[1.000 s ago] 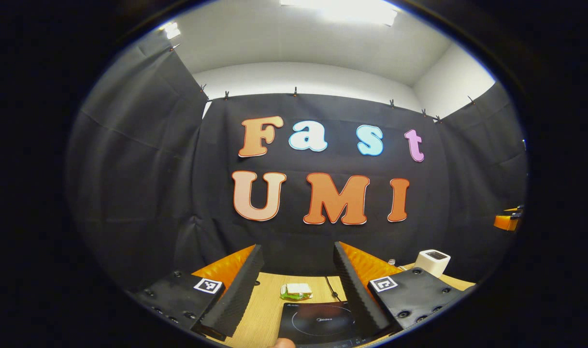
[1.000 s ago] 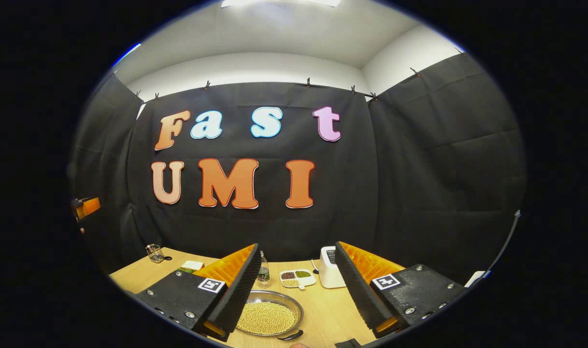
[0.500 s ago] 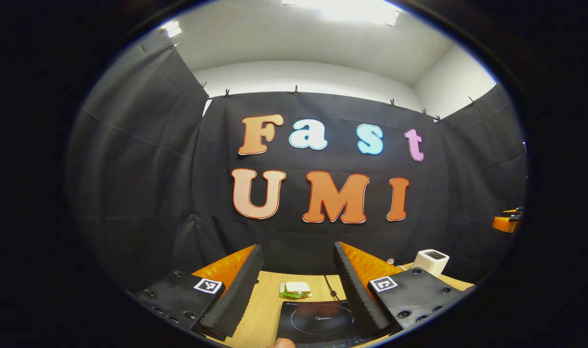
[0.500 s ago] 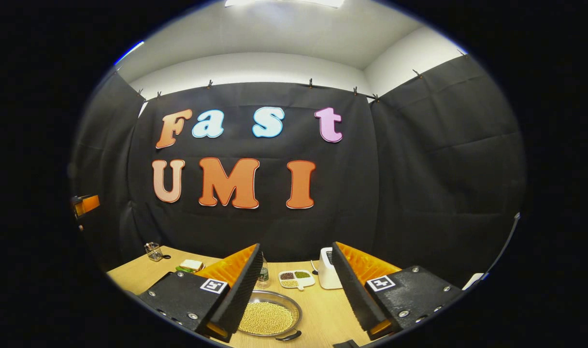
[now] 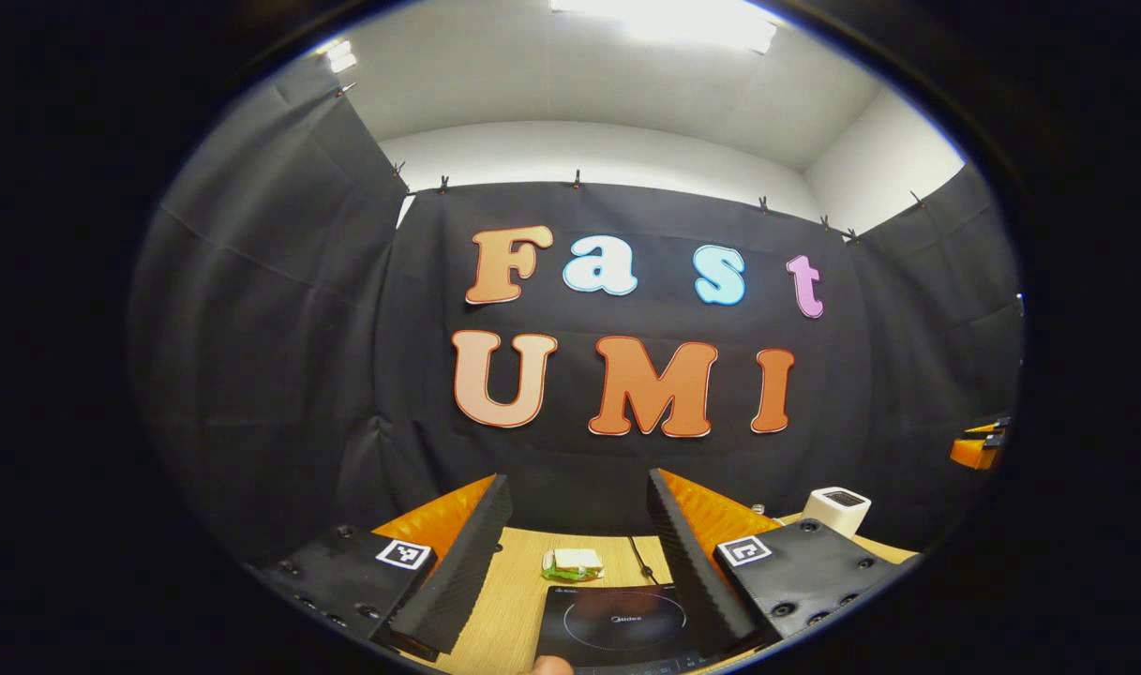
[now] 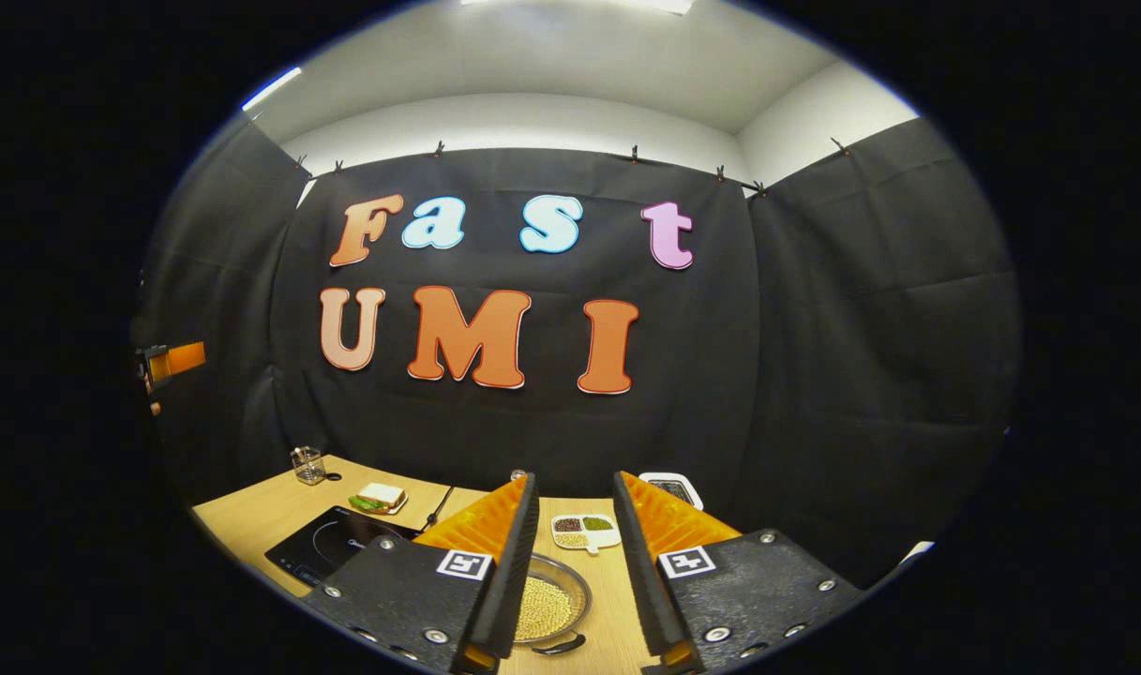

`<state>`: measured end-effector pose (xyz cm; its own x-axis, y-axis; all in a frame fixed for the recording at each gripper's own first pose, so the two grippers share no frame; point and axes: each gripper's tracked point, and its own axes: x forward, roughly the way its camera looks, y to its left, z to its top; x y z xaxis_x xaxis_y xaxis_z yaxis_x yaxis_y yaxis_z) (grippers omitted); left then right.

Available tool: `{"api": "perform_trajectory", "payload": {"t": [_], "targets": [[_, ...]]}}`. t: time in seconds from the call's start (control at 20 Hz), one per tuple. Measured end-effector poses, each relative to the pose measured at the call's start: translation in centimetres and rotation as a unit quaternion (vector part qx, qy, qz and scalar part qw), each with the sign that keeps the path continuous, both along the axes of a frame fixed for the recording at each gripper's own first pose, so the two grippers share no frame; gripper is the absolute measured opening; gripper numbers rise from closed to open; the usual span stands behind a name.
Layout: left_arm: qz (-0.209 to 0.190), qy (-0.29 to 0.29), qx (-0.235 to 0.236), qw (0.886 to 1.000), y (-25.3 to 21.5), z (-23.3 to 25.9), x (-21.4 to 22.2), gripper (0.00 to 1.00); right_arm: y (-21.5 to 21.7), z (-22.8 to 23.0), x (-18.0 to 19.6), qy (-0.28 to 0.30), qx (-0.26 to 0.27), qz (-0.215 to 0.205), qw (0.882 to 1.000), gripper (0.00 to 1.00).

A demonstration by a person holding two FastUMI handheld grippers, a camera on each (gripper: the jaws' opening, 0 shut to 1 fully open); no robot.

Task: First push the handle of the pot to place it horizontally, then grasp the pot with both hands and set it on the induction cooktop.

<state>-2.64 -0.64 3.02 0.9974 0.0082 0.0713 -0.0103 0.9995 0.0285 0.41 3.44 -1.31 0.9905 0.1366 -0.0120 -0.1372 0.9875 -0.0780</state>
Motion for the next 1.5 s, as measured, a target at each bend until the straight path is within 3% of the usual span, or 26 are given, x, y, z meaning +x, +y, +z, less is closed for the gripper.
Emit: {"api": "perform_trajectory", "payload": {"t": [0.1,0.15,0.3,0.35,0.4,0.55,0.65,0.75,0.8,1.05,1.25,1.35,1.5], "targets": [[0.001,0.001,0.0,1.0,0.1,-0.1,0.0,0.98,0.2,-0.9,-0.3,0.007,0.0,0.004,1.0,0.44],[0.002,0.002,-0.001,1.0,0.1,-0.2,0.0,0.99,0.2,-1.4,-0.4,0.011,0.0,0.004,1.0,0.34],[0.004,0.007,-0.005,1.0,0.1,-0.6,0.1,0.98,0.4,-2.9,-0.5,0.023,-0.003,0.006,1.0,0.22],[0.003,0.008,-0.006,1.0,0.1,-0.7,0.2,0.99,0.5,-3.5,-0.5,0.028,-0.003,0.007,1.0,0.14],[0.003,0.008,-0.006,1.0,0.2,-0.7,0.1,0.95,0.6,-4.1,-0.5,0.035,-0.002,0.009,0.999,0.16],[0.005,0.007,-0.002,1.0,0.3,-0.8,0.2,0.93,1.0,-6.7,-0.9,0.061,-0.003,0.017,0.998,0.05],[0.006,0.007,-0.002,1.0,0.4,-0.8,0.2,0.99,1.0,-8.3,-1.0,0.078,-0.001,0.019,0.997,0.02],[0.01,0.008,-0.003,1.0,0.5,-1.1,0.3,0.99,1.0,-9.9,-1.0,0.094,0.002,0.017,0.995,0.0],[0.012,0.009,-0.001,1.0,0.7,-1.2,0.4,0.92,0.8,-10.6,-1.1,0.102,0.003,0.017,0.995,0.0],[0.012,0.012,0.002,1.0,0.4,-1.8,0.5,0.96,-0.2,-15.1,-1.3,0.149,0.005,0.008,0.989,0.0],[0.015,0.012,0.005,1.0,0.6,-1.8,0.8,0.92,-1.3,-19.1,-2.0,0.191,0.015,0.001,0.982,0.0],[0.014,0.016,0.003,1.0,0.3,-2.2,0.8,0.99,-1.5,-21.0,-2.3,0.212,0.021,-0.004,0.977,0.0],[0.016,0.019,0.002,1.0,0.3,-2.5,1.0,0.95,-1.2,-23.5,-3.2,0.239,0.026,-0.002,0.971,0.0]]}}
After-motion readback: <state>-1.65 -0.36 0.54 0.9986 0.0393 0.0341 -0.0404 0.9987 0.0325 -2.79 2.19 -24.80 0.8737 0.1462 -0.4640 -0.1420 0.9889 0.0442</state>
